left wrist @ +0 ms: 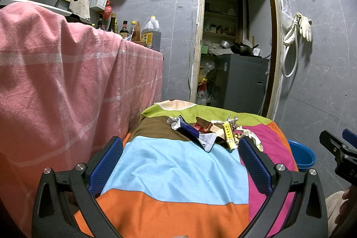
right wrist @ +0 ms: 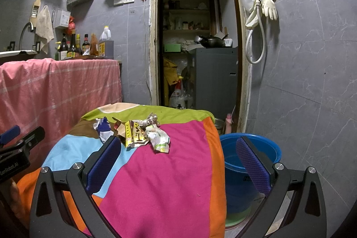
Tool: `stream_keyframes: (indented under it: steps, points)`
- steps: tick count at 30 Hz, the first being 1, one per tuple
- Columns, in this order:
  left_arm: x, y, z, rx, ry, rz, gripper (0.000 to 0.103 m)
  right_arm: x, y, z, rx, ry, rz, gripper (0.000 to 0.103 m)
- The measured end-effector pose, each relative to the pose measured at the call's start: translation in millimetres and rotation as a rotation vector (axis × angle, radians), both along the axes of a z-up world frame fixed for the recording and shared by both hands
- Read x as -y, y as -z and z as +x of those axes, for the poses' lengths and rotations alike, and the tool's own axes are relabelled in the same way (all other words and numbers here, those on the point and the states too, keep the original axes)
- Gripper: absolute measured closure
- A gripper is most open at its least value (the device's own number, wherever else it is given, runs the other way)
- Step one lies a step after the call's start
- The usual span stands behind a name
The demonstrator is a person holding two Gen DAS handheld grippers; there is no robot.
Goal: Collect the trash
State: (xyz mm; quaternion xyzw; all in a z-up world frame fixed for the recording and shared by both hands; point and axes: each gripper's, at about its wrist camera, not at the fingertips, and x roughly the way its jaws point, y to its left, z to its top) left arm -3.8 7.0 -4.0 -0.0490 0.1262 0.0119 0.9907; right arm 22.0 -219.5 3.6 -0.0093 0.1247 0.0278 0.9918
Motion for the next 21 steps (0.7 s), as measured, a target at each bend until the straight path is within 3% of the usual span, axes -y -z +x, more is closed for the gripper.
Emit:
stream_keyframes:
  steps: [21]
  points:
    - [0.4, 0.1, 0.1, -0.001, 0.0, 0.001, 0.002, 0.2, -0.9, 1.4, -0.002, 0.001, 0.0, 0.0]
